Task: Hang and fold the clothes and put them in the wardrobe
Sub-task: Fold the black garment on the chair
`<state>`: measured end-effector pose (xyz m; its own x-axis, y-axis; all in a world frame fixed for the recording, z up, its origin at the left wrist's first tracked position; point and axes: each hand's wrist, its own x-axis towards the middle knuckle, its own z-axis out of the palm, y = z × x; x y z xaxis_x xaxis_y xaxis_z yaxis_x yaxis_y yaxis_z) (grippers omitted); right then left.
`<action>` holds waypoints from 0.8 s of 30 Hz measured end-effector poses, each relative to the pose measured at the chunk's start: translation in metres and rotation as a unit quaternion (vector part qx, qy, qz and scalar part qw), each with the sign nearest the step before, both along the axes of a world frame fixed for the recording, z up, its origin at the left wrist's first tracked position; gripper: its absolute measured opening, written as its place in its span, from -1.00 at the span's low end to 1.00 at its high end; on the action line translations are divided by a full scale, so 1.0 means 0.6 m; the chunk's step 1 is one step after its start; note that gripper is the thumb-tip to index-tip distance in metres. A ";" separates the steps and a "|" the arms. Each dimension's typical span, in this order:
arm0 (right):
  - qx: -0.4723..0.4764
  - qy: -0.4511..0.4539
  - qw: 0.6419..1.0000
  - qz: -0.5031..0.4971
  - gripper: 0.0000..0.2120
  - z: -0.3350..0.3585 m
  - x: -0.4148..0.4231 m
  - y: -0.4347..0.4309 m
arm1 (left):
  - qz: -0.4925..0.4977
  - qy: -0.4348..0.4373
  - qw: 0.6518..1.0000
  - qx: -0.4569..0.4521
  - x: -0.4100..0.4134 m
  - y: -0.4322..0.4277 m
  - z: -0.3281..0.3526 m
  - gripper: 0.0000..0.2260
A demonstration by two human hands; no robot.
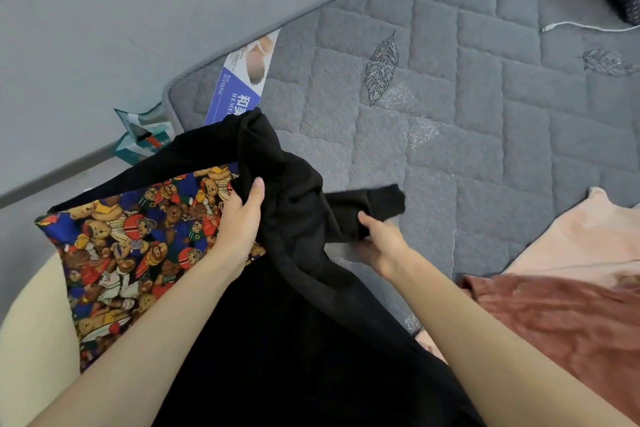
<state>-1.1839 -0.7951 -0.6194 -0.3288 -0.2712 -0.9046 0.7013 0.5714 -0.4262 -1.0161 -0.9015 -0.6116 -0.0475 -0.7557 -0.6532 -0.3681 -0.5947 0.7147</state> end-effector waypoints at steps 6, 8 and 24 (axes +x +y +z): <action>-0.206 0.120 0.965 -0.108 -0.82 0.137 -0.108 -0.066 | 0.058 0.023 0.997 0.035 -0.044 -0.004 0.038 -0.47; -0.251 0.147 0.946 -0.140 -0.83 0.192 -0.163 -0.084 | 0.044 0.093 0.994 0.047 -0.085 0.001 0.055 -0.49; -0.233 0.261 0.935 -0.059 -0.79 0.358 -0.172 -0.116 | -0.046 0.190 0.969 0.151 -0.139 -0.012 0.146 -0.64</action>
